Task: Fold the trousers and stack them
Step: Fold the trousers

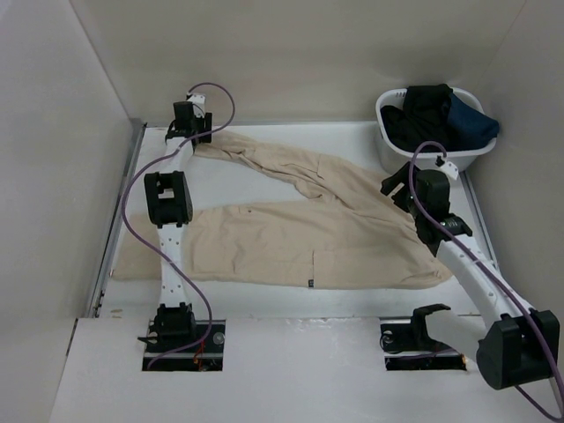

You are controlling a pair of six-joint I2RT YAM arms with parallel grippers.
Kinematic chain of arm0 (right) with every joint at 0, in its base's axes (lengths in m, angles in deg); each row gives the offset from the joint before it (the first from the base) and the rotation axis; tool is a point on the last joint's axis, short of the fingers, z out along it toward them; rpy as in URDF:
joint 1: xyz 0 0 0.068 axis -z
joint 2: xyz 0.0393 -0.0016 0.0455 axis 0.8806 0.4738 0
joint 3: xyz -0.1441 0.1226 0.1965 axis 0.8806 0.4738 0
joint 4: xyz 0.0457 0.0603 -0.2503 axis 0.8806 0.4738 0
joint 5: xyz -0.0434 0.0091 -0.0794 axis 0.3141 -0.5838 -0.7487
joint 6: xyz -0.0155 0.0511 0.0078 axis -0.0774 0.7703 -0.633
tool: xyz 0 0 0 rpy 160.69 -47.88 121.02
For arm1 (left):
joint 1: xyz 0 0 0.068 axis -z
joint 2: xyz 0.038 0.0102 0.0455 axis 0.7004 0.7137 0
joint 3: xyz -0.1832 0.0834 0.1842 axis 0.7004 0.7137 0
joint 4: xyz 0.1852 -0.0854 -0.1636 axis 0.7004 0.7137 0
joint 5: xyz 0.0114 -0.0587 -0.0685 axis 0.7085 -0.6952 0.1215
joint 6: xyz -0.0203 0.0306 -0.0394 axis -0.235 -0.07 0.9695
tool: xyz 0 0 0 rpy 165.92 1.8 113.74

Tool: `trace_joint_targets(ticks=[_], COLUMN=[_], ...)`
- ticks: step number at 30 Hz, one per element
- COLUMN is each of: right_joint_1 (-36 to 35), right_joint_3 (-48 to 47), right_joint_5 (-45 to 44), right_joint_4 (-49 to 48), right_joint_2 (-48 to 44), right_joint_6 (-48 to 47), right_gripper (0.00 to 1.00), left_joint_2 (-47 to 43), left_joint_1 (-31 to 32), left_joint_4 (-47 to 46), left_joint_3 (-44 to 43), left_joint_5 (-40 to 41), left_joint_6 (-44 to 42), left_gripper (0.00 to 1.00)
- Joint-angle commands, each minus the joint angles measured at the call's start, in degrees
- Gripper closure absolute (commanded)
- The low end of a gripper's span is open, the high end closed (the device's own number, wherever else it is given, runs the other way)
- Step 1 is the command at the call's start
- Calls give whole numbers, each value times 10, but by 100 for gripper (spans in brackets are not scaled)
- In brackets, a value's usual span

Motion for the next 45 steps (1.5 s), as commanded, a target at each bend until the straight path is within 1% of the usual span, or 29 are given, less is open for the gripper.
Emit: trace_joint_targets(ticks=[1,2,4,6,7,9,12,16,19,22,24,25,26,27,28,29,30,31,34,39,43,45], right_joint_1=[12,20,44,63,67,85,109,120,119,119,119,119,119,119,119,119,120,123,123,120,119,129], right_joint_3=[-15,-11,-7,-23,-40,-78,-122,-180,-203,-215,-231,-239,-243,-242,-238,-228,-217,-205,-177,-88,-37,-15], right_joint_5=[-10,-11,-13,-11,-13,-26,-48,-69,-90,-88,-82,-81,-78,-71,-64,-60,-62,-63,-66,-82,-62,-35], right_joint_4=[-1,2,6,17,31,66,84,104,122,123,140,150,156,156,152,142,134,124,101,35,30,19], right_joint_2=[-21,-19,-1,43,73,141,217,311,360,400,432,444,455,460,461,455,444,430,376,197,82,29], right_joint_6=[-8,-3,14,27,30,34,27,-18,-22,-15,-16,-16,-17,-18,-18,-17,-14,-13,-20,-37,-44,-48], right_gripper=[19,19,19,19,18,17,16,14,12,13,16,20,26,37,51,75,93,100,100,100,100,100], left_joint_2=[-16,-17,-26,-49,-66,-107,-169,-273,-339,-384,-401,-408,-415,-423,-431,-439,-449,-458,-481,-531,-596,-623], left_joint_1=[-5,-8,-13,-11,-10,-10,-9,-15,-19,-23,-30,-35,-40,-45,-51,-57,-64,-70,-88,-102,-109,-115], left_joint_4=[-2,-2,-1,1,-4,-10,-7,-2,1,6,16,24,35,45,54,59,62,62,60,83,123,122], left_joint_3=[-26,-26,-15,9,30,72,137,262,338,377,379,374,368,363,360,360,362,364,369,379,421,437], left_joint_5=[19,7,-31,-49,-50,-50,-55,-67,-75,-75,-75,-75,-75,-76,-78,-79,-80,-80,-80,-88,-94,-87], left_joint_6=[-25,-23,-26,-39,-47,-67,-87,-116,-141,-149,-150,-151,-151,-153,-156,-160,-164,-166,-168,-191,-238,-252], left_gripper=[45,57,75,86,89,92,94,94,93,93,94,94,94,94,94,94,94,94,94,92,92,92])
